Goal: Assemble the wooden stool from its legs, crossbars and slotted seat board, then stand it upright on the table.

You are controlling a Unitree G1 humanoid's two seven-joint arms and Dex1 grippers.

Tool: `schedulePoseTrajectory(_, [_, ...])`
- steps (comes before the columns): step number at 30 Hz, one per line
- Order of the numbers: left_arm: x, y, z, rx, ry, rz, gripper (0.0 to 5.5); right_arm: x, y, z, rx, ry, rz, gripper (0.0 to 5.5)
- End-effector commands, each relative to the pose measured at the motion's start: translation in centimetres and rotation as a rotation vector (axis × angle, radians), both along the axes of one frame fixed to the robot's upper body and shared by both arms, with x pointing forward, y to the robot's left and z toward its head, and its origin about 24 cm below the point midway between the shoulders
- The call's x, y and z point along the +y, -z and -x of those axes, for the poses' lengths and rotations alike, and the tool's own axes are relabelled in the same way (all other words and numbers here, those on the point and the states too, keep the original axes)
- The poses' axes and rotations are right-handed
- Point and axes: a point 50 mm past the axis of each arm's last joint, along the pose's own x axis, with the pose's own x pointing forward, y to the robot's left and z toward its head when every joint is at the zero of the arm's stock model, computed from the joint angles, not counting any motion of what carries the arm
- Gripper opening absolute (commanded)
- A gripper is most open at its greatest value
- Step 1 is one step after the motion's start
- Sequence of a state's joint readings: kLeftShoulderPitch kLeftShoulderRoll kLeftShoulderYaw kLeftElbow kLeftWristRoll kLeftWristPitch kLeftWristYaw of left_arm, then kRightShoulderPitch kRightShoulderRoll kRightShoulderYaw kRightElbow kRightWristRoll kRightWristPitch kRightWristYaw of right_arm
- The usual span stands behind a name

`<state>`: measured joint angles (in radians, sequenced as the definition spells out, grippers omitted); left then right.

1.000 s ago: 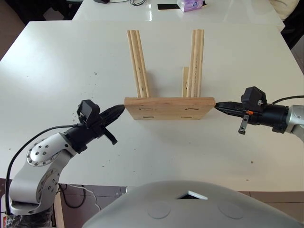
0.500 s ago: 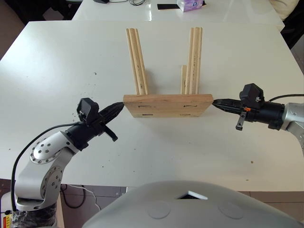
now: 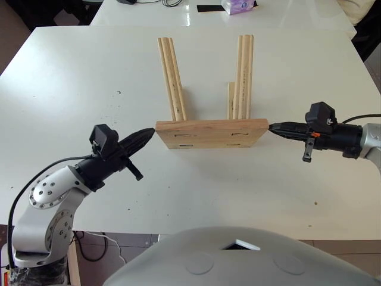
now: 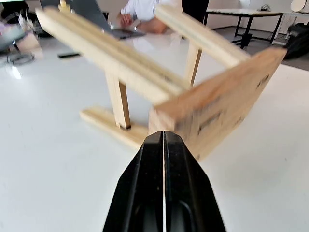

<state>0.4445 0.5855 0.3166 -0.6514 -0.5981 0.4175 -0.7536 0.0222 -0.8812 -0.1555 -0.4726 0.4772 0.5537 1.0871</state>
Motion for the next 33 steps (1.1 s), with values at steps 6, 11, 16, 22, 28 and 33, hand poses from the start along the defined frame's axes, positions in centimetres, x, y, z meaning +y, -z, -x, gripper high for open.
schedulePoseTrajectory(6, [5.3, 4.3, 1.0, 0.169, -0.061, -0.267, 0.03, -4.9, 3.8, -0.1, 0.014, 0.087, 0.265, 0.0])
schedulePoseTrajectory(11, [3.1, 5.4, -1.2, 0.132, 0.108, -0.304, 0.73, -2.2, 5.4, -0.4, 0.028, -0.038, 0.171, 0.35])
schedulePoseTrajectory(16, [1.3, 5.6, -3.6, 0.086, 0.279, -0.326, 1.48, -1.0, 6.1, -2.4, 0.052, -0.134, 0.159, 1.08])
schedulePoseTrajectory(22, [1.6, 6.0, -5.8, 0.053, 0.352, -0.389, 2.45, -0.9, 6.9, -3.4, 0.083, -0.195, 0.183, 2.01])
schedulePoseTrajectory(28, [1.6, 6.8, -6.7, 0.043, 0.419, -0.4, 3.21, -0.5, 7.4, -3.9, 0.116, -0.243, 0.189, 2.75])
schedulePoseTrajectory(33, [0.7, 6.5, -8.1, -0.004, 0.462, -0.388, 3.21, -0.1, 7.2, -5.4, 0.111, -0.228, 0.171, 2.75])
